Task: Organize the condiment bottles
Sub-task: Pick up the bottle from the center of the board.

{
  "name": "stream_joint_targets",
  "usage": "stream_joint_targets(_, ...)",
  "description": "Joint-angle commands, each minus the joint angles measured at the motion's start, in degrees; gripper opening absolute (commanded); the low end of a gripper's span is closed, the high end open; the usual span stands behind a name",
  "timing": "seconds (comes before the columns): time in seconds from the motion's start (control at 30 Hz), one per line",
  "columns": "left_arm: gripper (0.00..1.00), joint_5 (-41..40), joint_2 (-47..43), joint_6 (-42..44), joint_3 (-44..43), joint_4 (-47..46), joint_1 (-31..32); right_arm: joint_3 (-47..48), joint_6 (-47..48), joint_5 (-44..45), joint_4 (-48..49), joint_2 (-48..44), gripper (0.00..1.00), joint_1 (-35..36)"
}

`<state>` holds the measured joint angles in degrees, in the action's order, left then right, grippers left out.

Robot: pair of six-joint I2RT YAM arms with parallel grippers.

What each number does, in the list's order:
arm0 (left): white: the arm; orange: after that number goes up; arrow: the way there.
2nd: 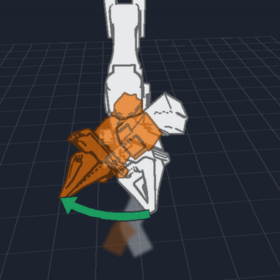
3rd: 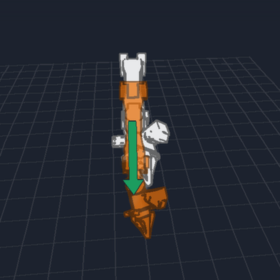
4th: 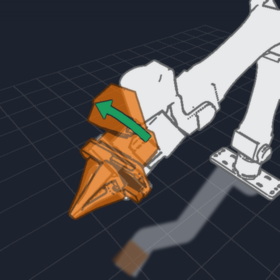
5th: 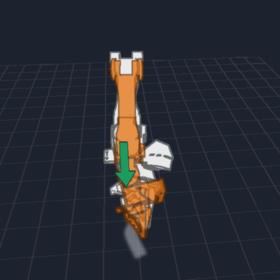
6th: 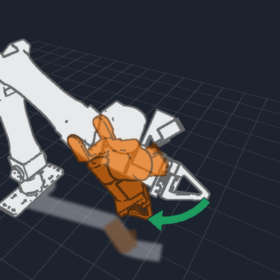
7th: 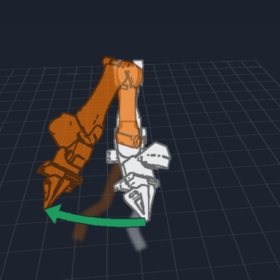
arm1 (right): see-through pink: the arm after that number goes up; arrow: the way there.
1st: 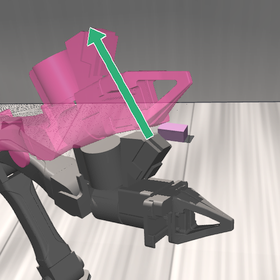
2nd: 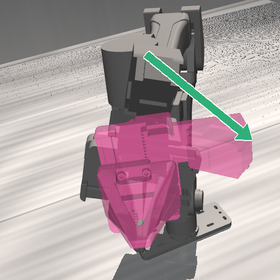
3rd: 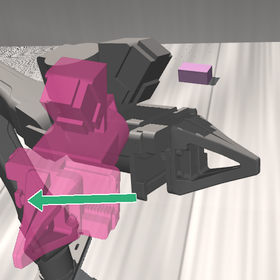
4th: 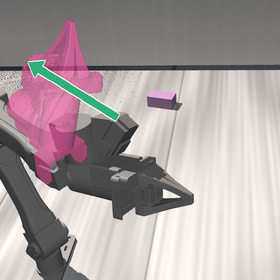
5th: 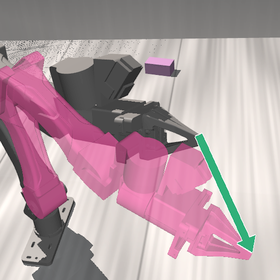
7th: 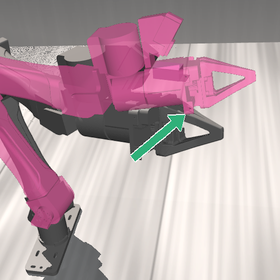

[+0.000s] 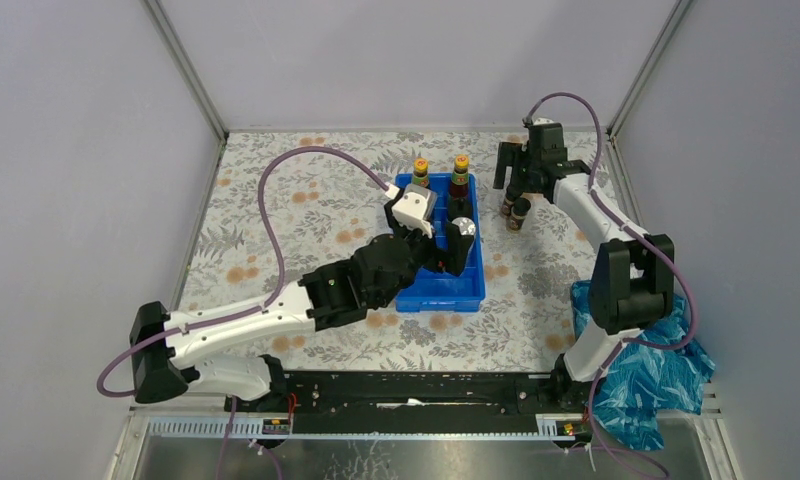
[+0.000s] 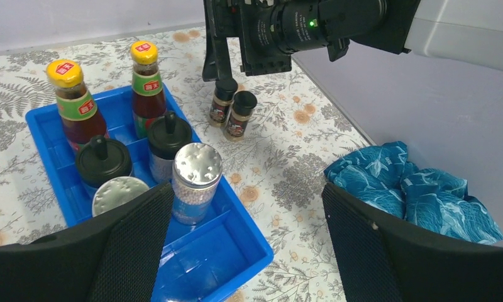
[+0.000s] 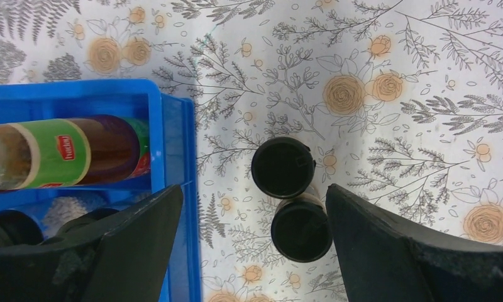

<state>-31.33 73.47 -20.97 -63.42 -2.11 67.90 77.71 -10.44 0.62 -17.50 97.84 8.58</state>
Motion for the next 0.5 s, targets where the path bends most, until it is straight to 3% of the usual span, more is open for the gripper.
stream_joint_targets(0.0,0.92,-2.25,-3.58,-1.28,2.32,0.14,0.48,2.88,3.54,4.64,-0.06,1.64,0.91,0.56)
stream_joint_targets(0.47,0.92,-3.2,-7.45,-1.33,6.49,-0.75,0.44,4.94,4.94,5.79,-0.43,6.33,0.86,0.57)
